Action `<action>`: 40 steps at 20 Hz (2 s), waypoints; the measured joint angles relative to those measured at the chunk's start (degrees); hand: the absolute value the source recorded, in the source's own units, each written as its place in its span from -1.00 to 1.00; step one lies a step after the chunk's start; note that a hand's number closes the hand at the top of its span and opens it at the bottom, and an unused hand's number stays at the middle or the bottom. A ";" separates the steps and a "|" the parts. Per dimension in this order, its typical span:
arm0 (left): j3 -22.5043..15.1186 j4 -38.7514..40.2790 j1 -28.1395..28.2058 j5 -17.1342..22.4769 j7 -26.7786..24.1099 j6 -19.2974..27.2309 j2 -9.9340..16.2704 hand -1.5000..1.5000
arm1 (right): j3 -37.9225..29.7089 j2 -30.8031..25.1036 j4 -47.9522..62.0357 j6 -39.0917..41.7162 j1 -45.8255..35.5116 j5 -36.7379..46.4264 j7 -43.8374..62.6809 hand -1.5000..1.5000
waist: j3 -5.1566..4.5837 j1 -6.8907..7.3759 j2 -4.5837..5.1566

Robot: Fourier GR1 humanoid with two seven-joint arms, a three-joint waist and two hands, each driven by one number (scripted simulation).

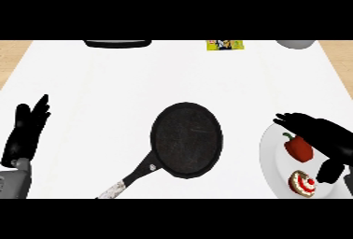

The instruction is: Pick the bell pepper from the plate and place it in the pan

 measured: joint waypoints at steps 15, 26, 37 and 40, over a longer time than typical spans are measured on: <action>1.82 -2.01 1.14 -2.63 0.30 -1.72 -2.73 0.00 | -1.15 4.15 11.67 -7.31 -4.01 10.33 -5.19 1.00 | 0.01 0.17 0.04; 4.42 -1.89 1.22 -2.82 0.44 -3.29 -2.41 0.00 | -4.60 7.82 9.67 -11.78 -1.78 12.89 -3.85 1.00 | -0.06 -0.73 -0.22; 7.70 -2.39 5.73 -2.32 0.57 -1.70 -1.26 0.00 | -13.17 23.76 -11.36 -22.41 21.52 10.91 21.26 1.00 | -1.04 -7.32 -2.47; 7.42 -2.88 6.40 -2.48 0.49 -1.53 -1.70 0.00 | -10.71 28.16 -22.08 -26.88 26.63 11.58 22.95 1.00 | -0.70 -7.07 -2.30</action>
